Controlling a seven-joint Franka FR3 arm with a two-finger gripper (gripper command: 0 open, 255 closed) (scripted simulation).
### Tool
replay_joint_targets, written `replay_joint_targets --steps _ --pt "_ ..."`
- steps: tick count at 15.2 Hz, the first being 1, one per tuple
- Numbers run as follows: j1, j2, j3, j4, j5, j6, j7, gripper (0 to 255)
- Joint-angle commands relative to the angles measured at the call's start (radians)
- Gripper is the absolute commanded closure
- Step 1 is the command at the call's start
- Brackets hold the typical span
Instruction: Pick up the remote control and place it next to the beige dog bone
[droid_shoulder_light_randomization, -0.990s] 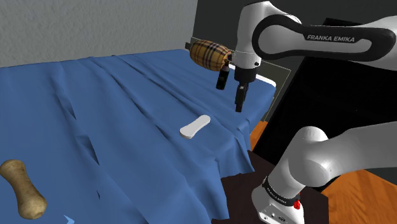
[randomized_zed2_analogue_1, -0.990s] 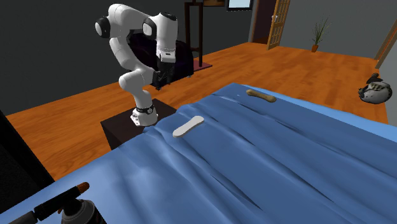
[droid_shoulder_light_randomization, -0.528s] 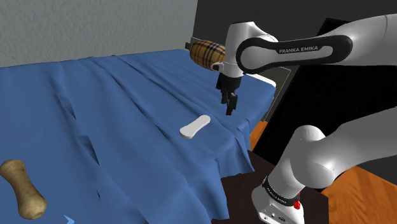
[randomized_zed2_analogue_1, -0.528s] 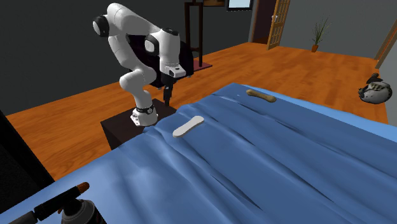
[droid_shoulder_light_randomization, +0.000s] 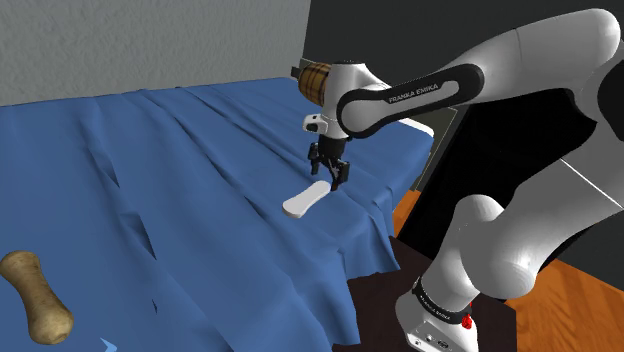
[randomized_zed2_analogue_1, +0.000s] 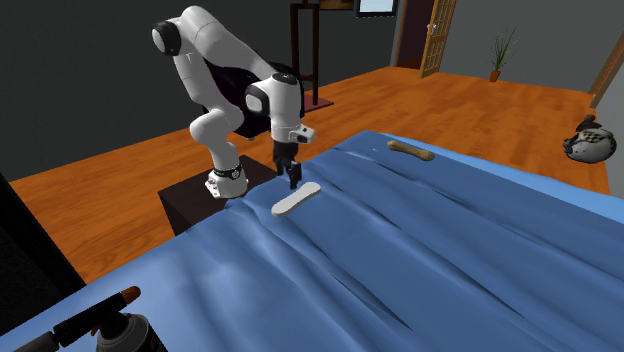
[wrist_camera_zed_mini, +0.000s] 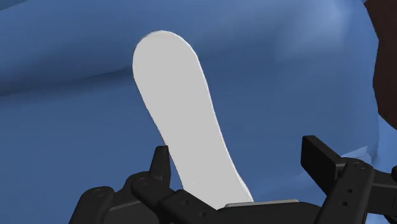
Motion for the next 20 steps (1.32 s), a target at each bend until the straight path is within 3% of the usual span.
replay_joint_targets --steps 1,3,10,18,19,20 --pt "0.042 0.073 -0.032 0.020 0.031 0.068 -0.160 0" --pt "0.070 0.116 -0.046 0.032 0.059 0.106 -0.257 0" --pt "0.075 0.187 -0.056 -0.015 0.080 0.221 -0.275 0" --pt "0.075 0.187 -0.056 -0.015 0.080 0.221 -0.275 0" --pt "0.075 0.187 -0.056 -0.015 0.080 0.221 -0.275 255" --pt "0.075 0.187 -0.056 -0.015 0.080 0.221 -0.275 255"
